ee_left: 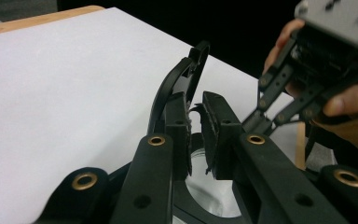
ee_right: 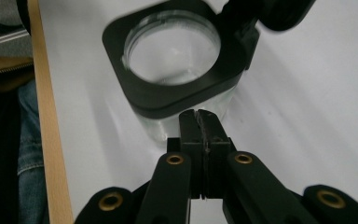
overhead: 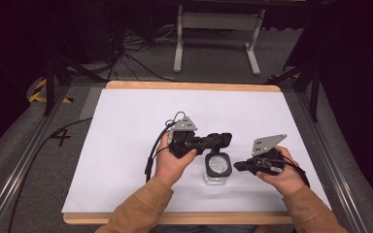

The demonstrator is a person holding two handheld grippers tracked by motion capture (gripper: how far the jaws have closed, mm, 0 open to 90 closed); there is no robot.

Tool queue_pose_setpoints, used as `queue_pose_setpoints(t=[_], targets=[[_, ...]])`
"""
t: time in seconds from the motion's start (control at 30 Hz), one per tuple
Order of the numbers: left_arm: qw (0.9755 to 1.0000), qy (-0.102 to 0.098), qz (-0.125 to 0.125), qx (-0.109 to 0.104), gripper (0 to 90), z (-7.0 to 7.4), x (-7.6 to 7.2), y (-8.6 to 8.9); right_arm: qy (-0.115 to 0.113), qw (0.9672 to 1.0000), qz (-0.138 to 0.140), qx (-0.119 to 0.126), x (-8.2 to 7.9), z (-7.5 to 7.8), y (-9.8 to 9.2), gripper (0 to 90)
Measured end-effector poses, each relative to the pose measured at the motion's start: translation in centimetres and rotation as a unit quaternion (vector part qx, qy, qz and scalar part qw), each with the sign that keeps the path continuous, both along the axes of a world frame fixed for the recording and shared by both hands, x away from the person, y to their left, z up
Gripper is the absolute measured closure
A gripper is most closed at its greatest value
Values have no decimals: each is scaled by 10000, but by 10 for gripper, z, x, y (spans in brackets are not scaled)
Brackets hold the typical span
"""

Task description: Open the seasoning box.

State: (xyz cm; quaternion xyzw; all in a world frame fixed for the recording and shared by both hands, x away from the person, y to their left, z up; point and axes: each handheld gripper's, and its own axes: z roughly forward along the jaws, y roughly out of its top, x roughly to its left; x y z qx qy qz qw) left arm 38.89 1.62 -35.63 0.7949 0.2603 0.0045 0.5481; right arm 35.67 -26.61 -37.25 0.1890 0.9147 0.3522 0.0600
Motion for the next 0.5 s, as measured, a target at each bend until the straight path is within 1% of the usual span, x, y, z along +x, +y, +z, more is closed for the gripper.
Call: queue_pose_setpoints(t=[0.07,0.13,0.2,0.3,0.4,0.43,0.5], targets=[[10000,15,47,-6,809,0,1,0,51,10000,4,-70,-2,-6,1,900],[10000,24,73,-64,808,-1,2,-1,89,9999,43,-71,-3,-10,3,900],[9999,15,81,-89,808,-2,4,-1,107,9998,77,-130,-5,-14,6,900],[9999,42,90,-100,806,-2,5,-1,111,9998,108,-149,-7,-17,10,900],[9999,61,103,-108,806,-2,5,-1,163,9997,122,-146,-8,-19,11,900],[9999,9,98,-82,806,-2,6,0,150,9997,120,-167,-8,-20,12,900],[9999,14,123,-85,806,-2,6,0,189,9996,143,-174,-8,-22,13,900]])
